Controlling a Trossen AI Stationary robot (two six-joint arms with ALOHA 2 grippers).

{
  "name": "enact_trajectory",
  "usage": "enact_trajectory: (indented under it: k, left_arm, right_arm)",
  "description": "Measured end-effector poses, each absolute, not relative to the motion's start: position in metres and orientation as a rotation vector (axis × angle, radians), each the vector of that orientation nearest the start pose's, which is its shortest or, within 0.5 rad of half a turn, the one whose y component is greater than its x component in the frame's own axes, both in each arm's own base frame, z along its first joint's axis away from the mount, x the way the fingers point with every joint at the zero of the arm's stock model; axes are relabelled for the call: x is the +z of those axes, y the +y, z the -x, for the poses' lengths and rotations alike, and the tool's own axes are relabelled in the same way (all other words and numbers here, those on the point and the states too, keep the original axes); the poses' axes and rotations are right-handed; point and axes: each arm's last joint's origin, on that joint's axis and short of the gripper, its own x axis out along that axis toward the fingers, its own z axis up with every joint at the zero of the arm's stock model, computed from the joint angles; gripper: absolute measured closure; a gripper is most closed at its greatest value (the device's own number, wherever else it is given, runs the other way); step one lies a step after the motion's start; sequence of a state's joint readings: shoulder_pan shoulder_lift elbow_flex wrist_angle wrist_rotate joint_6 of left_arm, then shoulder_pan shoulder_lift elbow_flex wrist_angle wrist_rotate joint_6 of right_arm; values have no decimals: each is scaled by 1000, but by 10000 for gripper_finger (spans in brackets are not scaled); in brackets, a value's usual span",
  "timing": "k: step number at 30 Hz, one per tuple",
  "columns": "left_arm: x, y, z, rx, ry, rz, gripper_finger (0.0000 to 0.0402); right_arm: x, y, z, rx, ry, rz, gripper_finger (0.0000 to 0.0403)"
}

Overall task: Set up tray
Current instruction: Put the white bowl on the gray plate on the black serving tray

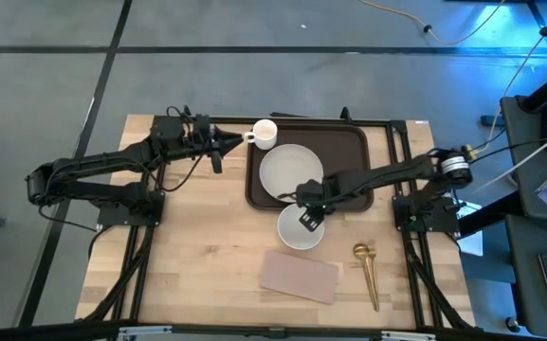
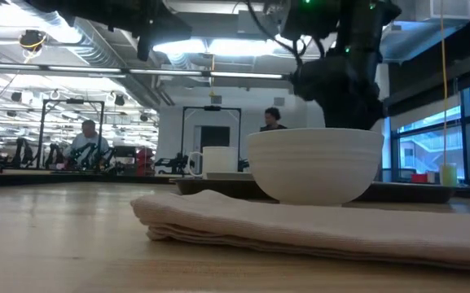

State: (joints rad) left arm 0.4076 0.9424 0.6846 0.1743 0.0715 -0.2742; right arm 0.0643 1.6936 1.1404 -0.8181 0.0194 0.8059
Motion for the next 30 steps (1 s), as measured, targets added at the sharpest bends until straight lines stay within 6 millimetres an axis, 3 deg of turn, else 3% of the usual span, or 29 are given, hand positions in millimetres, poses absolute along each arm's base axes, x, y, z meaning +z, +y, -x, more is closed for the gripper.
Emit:
enact_trajectory:
  k: [5,13,16,22,27,30]
  left_arm:
    - [304,83,-197,345,37,292,332]
    - [304,83,-197,346,39,292,336]
    - [304,83,-197,346,43,294,334]
    - [303,83,-197,347,48,295,339]
    - [303,83,-197,347,49,295,343]
    - [303,83,-197,347,49,292,343]
  right_arm:
    - [182,20,-315,-508,1337,-624,258]
    - [184,20,-316,-463,1340,-603,388]
    - [192,20,-319,-381,1355,-640,393]
    - [250,5,-324,-264,1225,-648,398]
    - [298,-35,-327,-390,1059,-612,399]
    - [306,-69,-331,-461,1000,-593,400]
